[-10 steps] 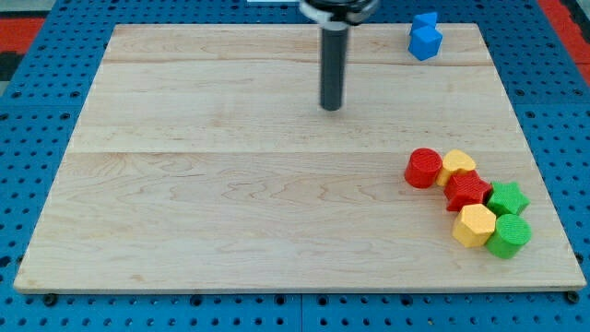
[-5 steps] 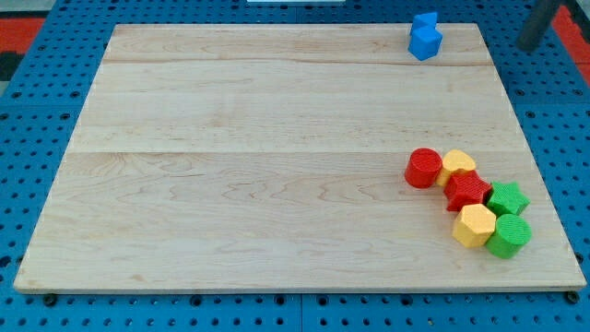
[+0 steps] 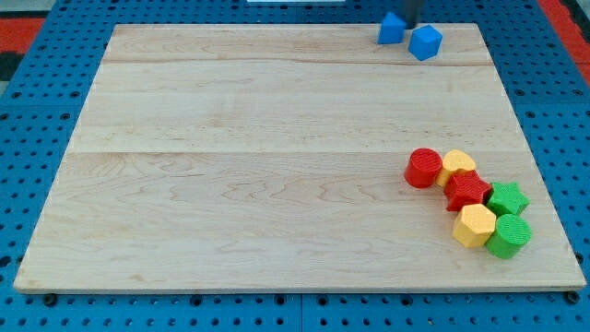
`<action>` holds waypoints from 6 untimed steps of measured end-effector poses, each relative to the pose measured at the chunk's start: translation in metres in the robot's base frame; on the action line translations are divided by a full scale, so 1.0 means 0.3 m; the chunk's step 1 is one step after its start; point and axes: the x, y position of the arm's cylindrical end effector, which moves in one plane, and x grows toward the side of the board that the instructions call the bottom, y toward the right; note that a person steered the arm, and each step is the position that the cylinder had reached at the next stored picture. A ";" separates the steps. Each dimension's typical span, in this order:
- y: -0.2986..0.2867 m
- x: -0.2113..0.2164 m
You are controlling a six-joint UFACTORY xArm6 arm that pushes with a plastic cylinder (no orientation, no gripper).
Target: Separate the blue triangle from blue cube
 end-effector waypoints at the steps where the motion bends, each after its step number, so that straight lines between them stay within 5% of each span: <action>1: -0.139 0.059; 3: -0.138 0.057; 5: 0.314 -0.005; 6: 0.388 0.027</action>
